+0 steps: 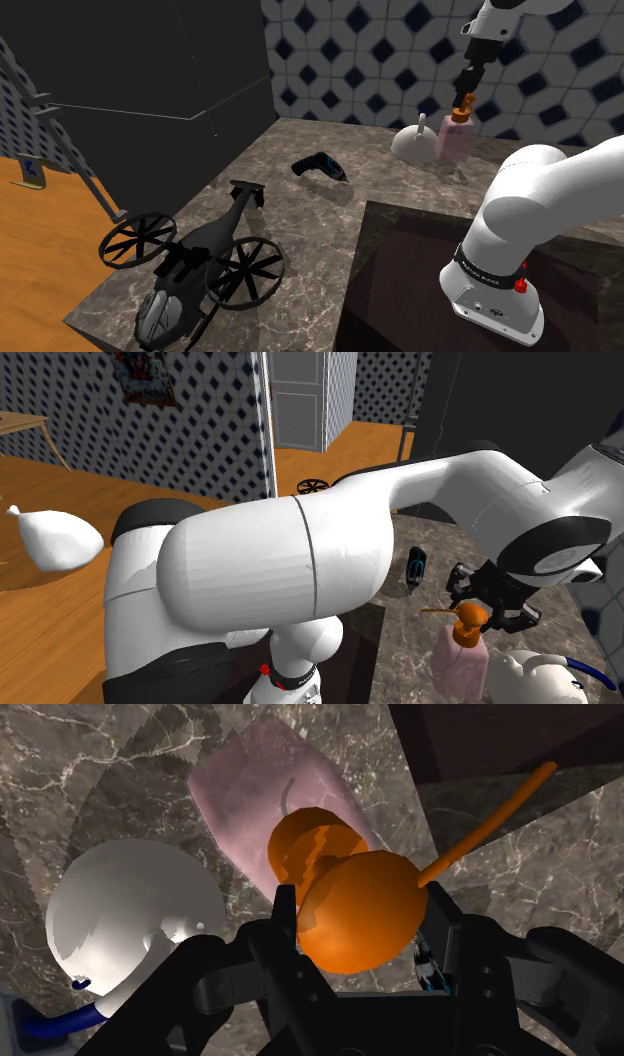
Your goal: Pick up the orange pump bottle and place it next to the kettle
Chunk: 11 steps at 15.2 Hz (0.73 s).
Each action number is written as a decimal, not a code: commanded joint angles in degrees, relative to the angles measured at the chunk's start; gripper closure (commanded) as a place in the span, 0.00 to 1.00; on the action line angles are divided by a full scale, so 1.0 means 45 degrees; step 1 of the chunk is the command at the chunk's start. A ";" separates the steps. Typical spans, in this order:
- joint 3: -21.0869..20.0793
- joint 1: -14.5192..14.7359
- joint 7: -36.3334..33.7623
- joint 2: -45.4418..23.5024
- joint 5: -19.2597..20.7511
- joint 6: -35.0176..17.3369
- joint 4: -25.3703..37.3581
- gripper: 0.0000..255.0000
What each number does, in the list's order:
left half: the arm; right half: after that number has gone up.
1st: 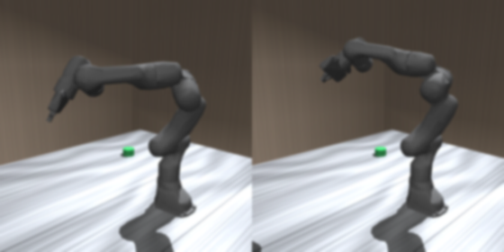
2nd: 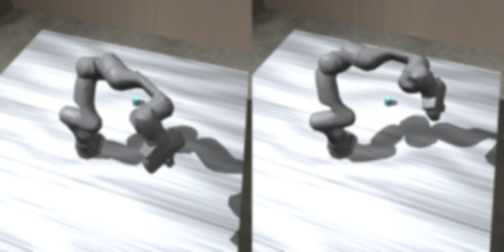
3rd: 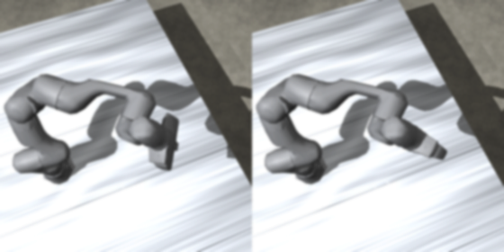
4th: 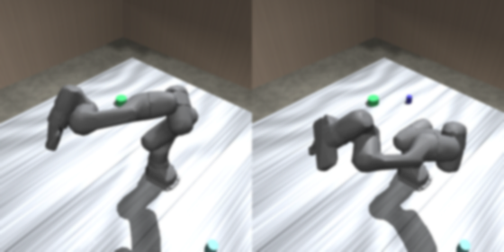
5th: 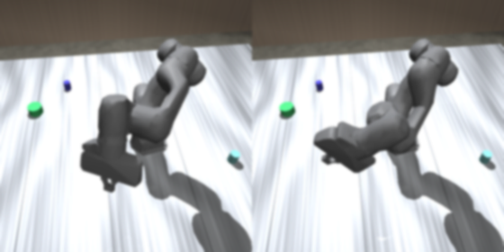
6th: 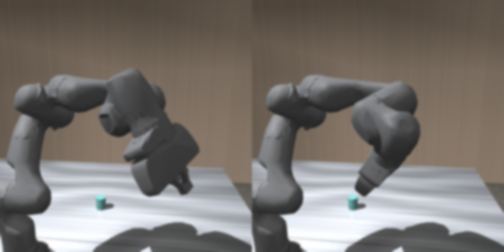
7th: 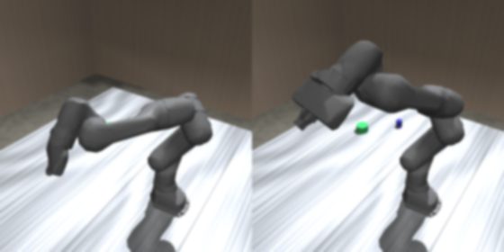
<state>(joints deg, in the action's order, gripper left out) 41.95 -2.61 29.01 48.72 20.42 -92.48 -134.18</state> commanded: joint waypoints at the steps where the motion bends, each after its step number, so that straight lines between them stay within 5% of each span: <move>1: 0.0164 -0.0049 0.0025 0.0037 0.0133 -0.0348 -0.0366 1.00; 11: 0.0960 -0.0213 0.0095 0.0017 0.0742 -0.1931 -0.1876 1.00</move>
<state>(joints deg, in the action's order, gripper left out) 46.00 -3.44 29.47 48.72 23.50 -100.51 -141.90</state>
